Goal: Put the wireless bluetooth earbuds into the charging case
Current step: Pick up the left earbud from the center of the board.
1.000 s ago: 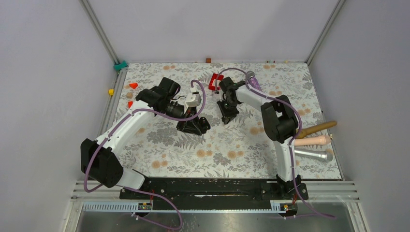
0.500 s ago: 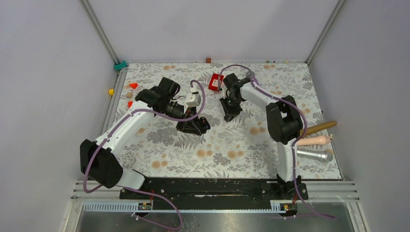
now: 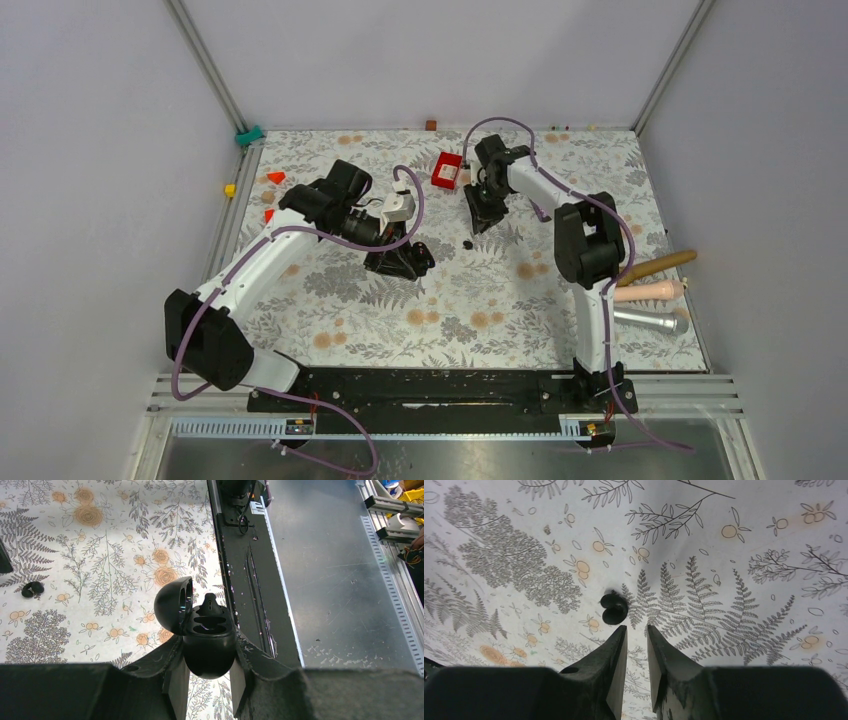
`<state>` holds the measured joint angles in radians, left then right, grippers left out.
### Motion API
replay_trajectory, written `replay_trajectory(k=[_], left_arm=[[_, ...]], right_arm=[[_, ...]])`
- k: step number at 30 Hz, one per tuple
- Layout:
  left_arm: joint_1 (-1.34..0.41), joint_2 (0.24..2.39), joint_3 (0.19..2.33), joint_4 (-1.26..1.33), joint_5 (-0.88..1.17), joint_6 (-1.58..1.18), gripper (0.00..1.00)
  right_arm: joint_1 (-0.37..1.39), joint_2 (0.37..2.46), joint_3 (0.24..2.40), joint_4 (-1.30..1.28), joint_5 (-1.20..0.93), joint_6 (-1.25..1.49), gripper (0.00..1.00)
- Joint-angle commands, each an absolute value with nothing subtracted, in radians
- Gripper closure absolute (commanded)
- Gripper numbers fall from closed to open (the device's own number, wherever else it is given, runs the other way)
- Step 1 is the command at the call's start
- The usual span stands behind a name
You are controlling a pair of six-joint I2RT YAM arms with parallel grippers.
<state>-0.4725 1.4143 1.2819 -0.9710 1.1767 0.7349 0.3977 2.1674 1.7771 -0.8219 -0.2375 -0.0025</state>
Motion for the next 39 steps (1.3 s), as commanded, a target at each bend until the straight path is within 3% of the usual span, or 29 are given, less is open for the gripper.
replay_trajectory(k=[1, 39], left_arm=[[-0.477, 1.382, 1.278, -0.955, 1.206, 0.746, 1.00], [-0.477, 1.381, 1.279, -0.955, 1.205, 0.747, 1.00]], right_arm=[[0.403, 2.217, 1.799, -0.872, -0.257, -0.006, 0.71], [0.404, 2.261, 1.786, -0.871, -0.383, 0.047, 0.69]])
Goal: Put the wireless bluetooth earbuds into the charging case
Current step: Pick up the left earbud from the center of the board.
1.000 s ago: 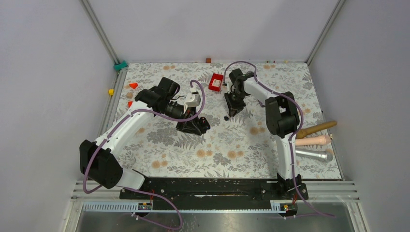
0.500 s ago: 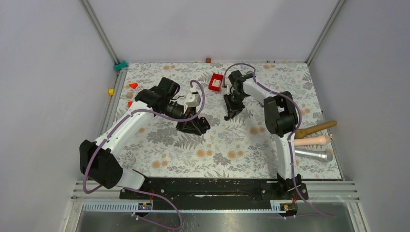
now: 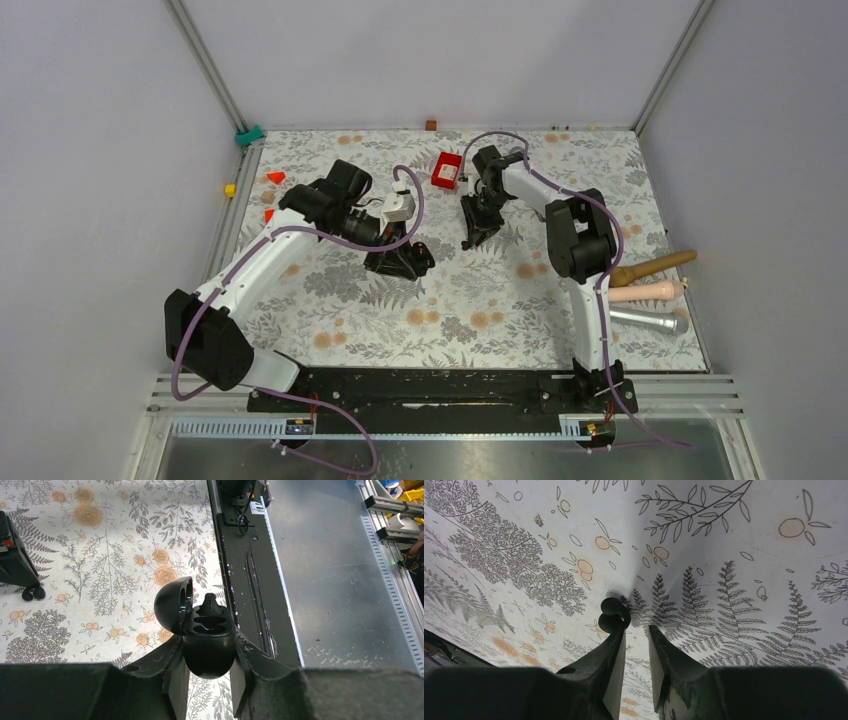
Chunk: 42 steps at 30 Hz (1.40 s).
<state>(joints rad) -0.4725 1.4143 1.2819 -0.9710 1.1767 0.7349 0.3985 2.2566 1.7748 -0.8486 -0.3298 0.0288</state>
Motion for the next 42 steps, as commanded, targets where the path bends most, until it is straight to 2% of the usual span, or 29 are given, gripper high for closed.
replay_trajectory(k=[1, 21, 42], left_arm=[[-0.476, 1.381, 1.279, -0.955, 1.204, 0.746, 1.00], [-0.477, 1.382, 1.278, -0.955, 1.202, 0.748, 1.00], [-0.477, 1.380, 1.278, -0.955, 1.201, 0.749, 1.00]], right_arm=[[0.404, 2.263, 1.786, -0.871, -0.385, 0.049, 0.69], [0.405, 2.276, 1.789, -0.831, -0.454, 0.112, 0.69], [0.405, 2.236, 1.758, -0.781, -0.472, 0.140, 0.84]])
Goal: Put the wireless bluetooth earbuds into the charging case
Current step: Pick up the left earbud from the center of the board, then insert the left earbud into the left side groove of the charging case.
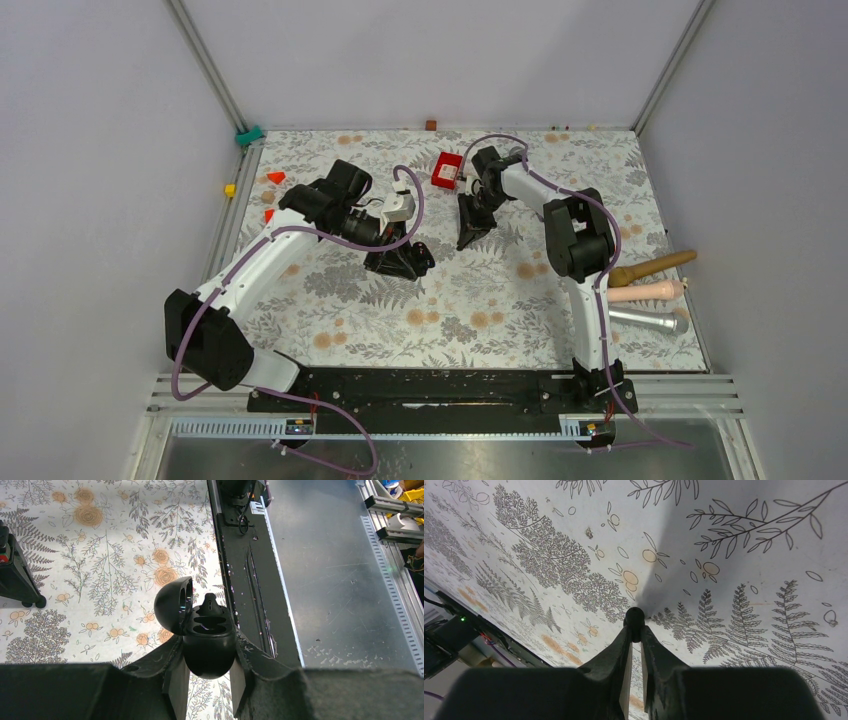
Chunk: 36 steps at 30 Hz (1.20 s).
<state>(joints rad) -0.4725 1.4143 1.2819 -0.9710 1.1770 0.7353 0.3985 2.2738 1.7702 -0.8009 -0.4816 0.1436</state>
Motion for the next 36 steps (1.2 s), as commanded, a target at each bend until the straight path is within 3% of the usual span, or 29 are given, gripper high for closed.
replay_trajectory(k=[1, 16, 36], left_arm=[[-0.476, 1.379, 1.277, -0.955, 1.202, 0.749, 1.00], [-0.476, 1.375, 1.275, -0.954, 1.203, 0.751, 1.00], [-0.477, 1.368, 1.277, -0.956, 1.195, 0.749, 1.00]], right_arm=[[0.405, 2.222, 1.754, -0.779, -0.469, 0.137, 0.84], [0.404, 2.048, 1.700, -0.753, -0.417, 0.063, 0.85], [0.404, 1.564, 1.578, -0.721, -0.393, -0.020, 0.85]])
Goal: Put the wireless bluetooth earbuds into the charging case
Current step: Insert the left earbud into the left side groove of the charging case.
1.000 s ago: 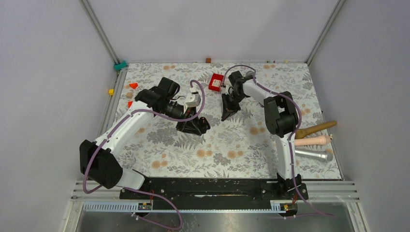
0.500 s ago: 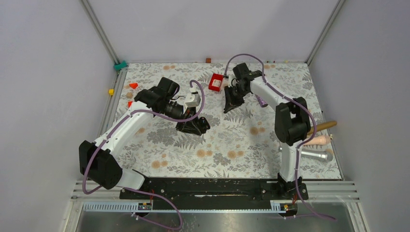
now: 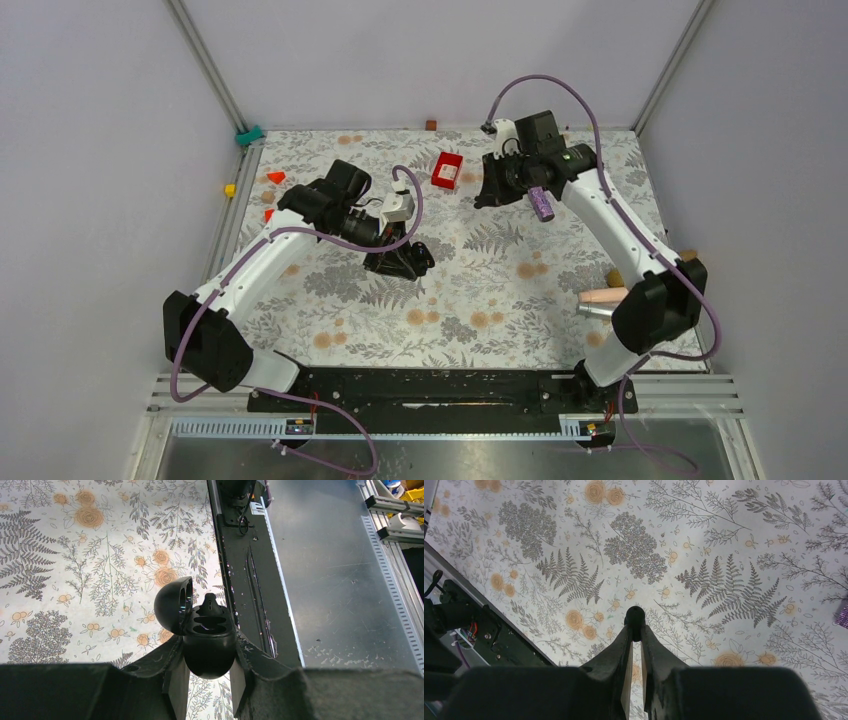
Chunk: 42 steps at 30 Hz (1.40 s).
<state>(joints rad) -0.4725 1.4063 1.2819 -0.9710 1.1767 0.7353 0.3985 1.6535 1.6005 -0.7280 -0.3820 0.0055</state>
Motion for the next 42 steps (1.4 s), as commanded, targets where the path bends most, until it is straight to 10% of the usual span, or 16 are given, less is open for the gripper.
replay_trajectory(k=[1, 42], left_arm=[[-0.477, 1.367, 1.278, -0.956, 1.196, 0.748, 1.00], [-0.476, 1.391, 1.276, -0.956, 1.215, 0.747, 1.00]], right_arm=[[0.404, 1.544, 1.573, -0.721, -0.402, -0.019, 0.85], [0.626, 1.208, 1.278, -0.364, -0.817, -0.006, 0.84]])
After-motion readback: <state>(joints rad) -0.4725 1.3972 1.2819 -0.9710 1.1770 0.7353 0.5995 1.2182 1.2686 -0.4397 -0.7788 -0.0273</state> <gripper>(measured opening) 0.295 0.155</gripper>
